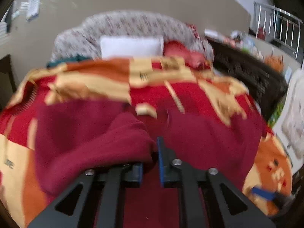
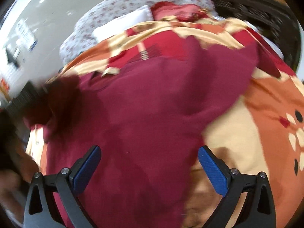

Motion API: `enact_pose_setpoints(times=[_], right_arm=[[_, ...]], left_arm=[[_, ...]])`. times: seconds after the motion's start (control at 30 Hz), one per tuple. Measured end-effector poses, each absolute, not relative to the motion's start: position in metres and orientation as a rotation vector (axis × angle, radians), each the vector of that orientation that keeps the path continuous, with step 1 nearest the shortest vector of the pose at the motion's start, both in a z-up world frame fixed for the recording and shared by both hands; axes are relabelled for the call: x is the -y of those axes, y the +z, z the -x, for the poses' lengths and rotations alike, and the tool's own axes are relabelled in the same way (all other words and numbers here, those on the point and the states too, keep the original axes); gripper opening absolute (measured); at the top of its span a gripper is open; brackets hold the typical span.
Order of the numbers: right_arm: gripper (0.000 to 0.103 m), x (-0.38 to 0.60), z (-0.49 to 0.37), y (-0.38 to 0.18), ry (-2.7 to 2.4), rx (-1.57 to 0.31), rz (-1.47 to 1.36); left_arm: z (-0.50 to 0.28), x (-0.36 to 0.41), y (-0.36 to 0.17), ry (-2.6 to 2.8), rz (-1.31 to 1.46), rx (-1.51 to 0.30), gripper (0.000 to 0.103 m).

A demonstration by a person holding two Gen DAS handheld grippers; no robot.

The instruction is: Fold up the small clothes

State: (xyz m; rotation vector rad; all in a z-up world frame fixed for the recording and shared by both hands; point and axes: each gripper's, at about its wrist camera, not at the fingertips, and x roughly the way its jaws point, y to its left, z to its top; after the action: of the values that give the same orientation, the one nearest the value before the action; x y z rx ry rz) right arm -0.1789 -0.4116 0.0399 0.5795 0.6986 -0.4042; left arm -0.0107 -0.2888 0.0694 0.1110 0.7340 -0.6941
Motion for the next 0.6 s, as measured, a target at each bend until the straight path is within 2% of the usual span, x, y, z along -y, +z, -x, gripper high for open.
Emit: enact_pose_setpoints(times=[0.07, 0.13, 0.2, 0.23, 0.27, 0.43, 0.6], right_arm=[[0.103, 0.424, 0.187, 0.040, -0.417, -0.677, -0.624], [0.103, 0.430, 0.188, 0.044, -0.422, -0.660, -0.630], [0.103, 0.429, 0.183, 0.049, -0.404, -0.656, -0.617], [0.103, 0.425, 0.177, 0.052, -0.382, -0.657, -0.598], [0.103, 0.422, 0.172, 0.055, -0.368, -0.661, -0.577], [0.103, 0.385, 0.145, 0.064, -0.282, -0.681, -0.448], [0.103, 0.336, 0.122, 0.071, -0.191, -0.690, -0.256]], left_arm=[[0.012, 0.289, 0.054, -0.706, -0.126, -0.784, 0.037], [0.017, 0.273, 0.057, -0.723, -0.095, -0.801, 0.048], [0.021, 0.248, 0.070, -0.743, -0.036, -0.774, 0.066], [0.024, 0.229, 0.079, -0.734, -0.010, -0.748, 0.079], [0.027, 0.212, 0.085, -0.722, 0.017, -0.722, 0.086], [0.018, 0.154, 0.099, -0.674, 0.065, -0.697, 0.087], [0.012, 0.119, 0.102, -0.543, -0.001, -0.640, 0.087]])
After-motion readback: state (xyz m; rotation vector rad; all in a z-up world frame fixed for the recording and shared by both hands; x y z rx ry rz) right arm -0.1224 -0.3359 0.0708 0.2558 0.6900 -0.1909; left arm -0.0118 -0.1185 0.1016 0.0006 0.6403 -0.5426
